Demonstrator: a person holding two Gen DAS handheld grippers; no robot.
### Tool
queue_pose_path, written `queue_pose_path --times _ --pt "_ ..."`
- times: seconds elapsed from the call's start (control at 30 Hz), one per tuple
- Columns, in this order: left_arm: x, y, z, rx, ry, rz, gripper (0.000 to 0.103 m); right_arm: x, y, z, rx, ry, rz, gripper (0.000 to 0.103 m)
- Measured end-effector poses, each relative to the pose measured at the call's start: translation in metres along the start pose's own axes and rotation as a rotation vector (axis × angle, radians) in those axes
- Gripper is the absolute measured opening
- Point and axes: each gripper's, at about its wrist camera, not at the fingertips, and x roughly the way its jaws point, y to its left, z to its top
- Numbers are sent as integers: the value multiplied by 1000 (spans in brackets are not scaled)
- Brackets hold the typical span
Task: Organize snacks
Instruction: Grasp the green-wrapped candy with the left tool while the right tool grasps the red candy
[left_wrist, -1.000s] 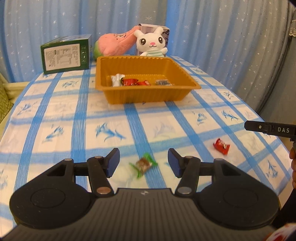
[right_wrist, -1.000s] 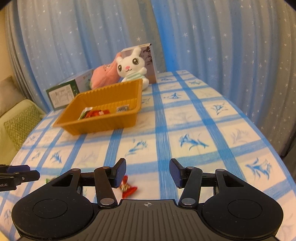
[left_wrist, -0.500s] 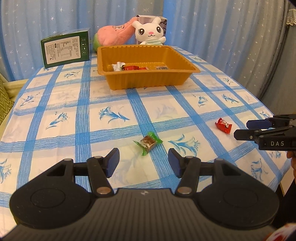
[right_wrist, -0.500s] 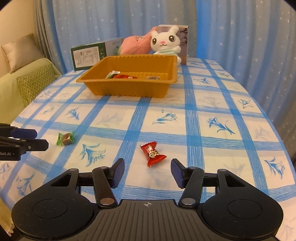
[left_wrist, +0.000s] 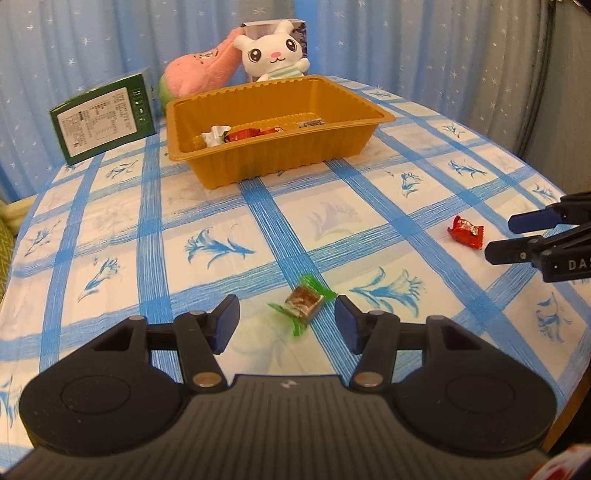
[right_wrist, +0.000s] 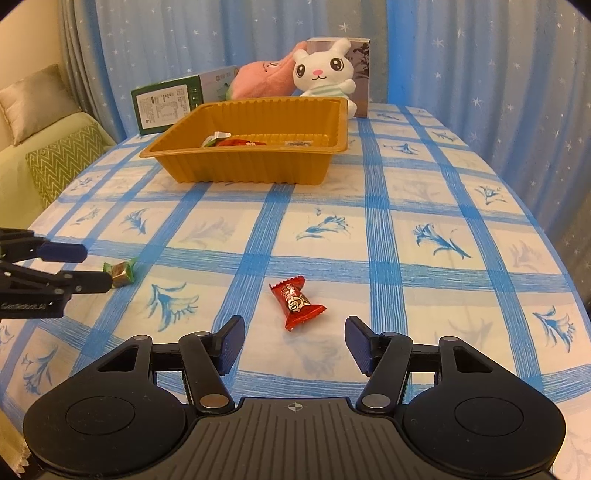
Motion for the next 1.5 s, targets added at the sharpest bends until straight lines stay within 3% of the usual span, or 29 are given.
queue_pose_path --times 0.17,0.43,0.6,1.0,1.27,1.37,1.5 --pt "10 -1 4 45 16 -5 41 4 -4 2 9 3 -14 60" --pt "25 -1 6 65 43 -33 36 9 -10 4 39 10 -26 60" --pt "29 2 8 33 50 -52 19 12 -11 5 43 13 -28 60" --pt "23 5 10 -40 49 -30 18 20 -7 18 -52 -8 8 60" --pt "19 4 12 -48 34 -37 18 38 3 20 -165 25 46 59" --pt "19 4 13 -51 35 -41 18 42 6 20 -194 30 37 48" --pt "18 4 13 -51 32 -46 18 46 3 20 -184 38 32 42"
